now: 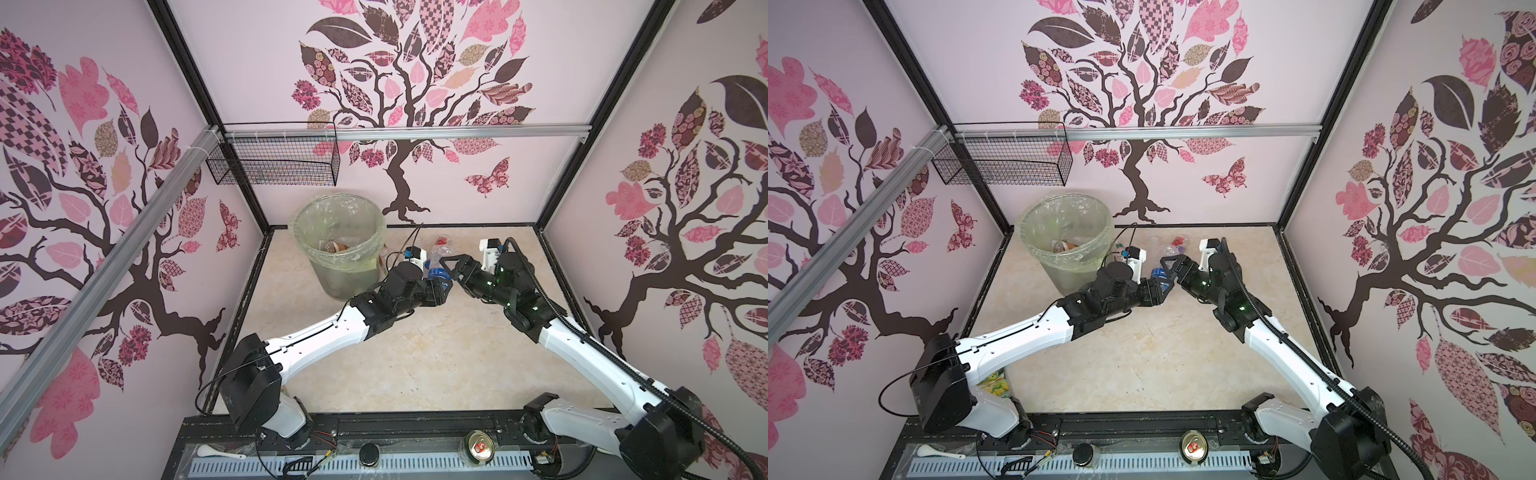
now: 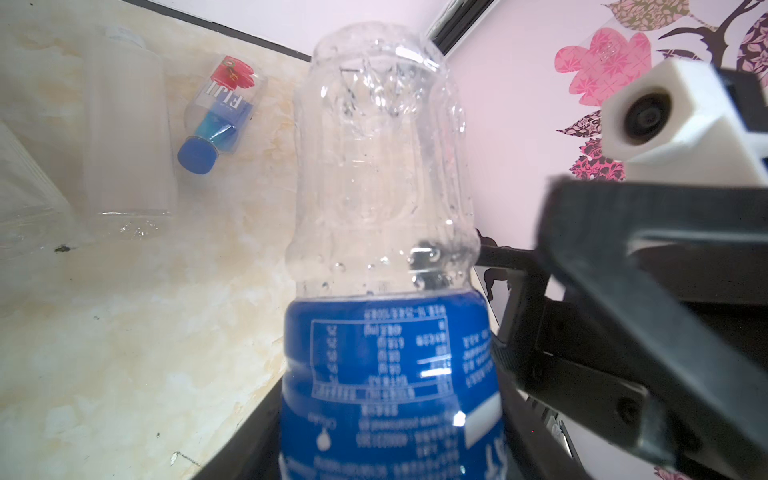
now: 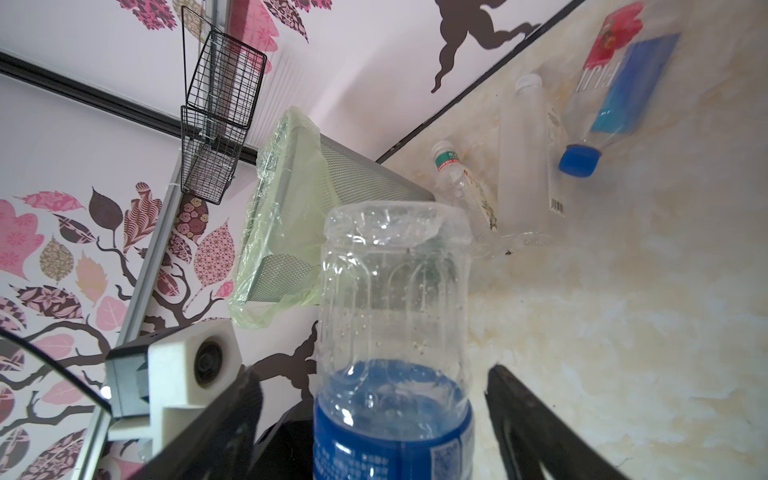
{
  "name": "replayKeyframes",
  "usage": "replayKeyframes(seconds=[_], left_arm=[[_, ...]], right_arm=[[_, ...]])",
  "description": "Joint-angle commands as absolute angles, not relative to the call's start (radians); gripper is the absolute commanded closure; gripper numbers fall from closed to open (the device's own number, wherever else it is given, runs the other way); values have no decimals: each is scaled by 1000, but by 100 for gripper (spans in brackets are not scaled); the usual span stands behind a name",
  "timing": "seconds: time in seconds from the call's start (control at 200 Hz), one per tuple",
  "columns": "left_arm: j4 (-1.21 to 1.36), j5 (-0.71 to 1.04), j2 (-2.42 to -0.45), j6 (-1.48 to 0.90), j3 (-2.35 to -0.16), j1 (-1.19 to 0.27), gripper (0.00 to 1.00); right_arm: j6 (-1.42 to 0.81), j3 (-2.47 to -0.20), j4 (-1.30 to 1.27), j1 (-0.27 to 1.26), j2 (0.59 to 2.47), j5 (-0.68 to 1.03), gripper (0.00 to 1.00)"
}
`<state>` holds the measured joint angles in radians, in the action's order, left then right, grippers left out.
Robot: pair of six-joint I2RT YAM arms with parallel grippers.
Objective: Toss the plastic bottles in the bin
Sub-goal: 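Close left gripper on the blue label while right gripper releases the cap end, then raise the Pocari bottle over the bin with left gripper and open it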
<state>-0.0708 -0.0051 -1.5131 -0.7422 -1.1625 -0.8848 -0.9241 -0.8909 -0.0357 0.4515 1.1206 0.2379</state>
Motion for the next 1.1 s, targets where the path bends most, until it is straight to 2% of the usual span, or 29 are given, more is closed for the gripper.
replayKeyframes(seconds=[0.0, 0.37, 0.535, 0.79, 0.945, 1.095], left_arm=[[-102, -39, -1456, -700, -1132, -880, 48], [-351, -187, -1277, -512, -1227, -778, 48], [-454, -323, -1229, -351, -1383, -692, 46], [-551, -336, -1264, -205, -1710, -530, 45], [-549, -383, -1285, -111, -1888, -478, 45], [-482, -421, -1273, -80, -1915, -471, 45]], right_arm=[[-871, -946, 11, 451, 1068, 179, 0], [-786, -985, 66, 407, 1031, 199, 0], [-701, -1088, 81, 440, 1061, 239, 0], [-493, -1361, 233, 565, 1135, 181, 0], [-465, -1355, 229, 591, 1110, 167, 0], [-478, -1304, 213, 591, 1100, 156, 0]])
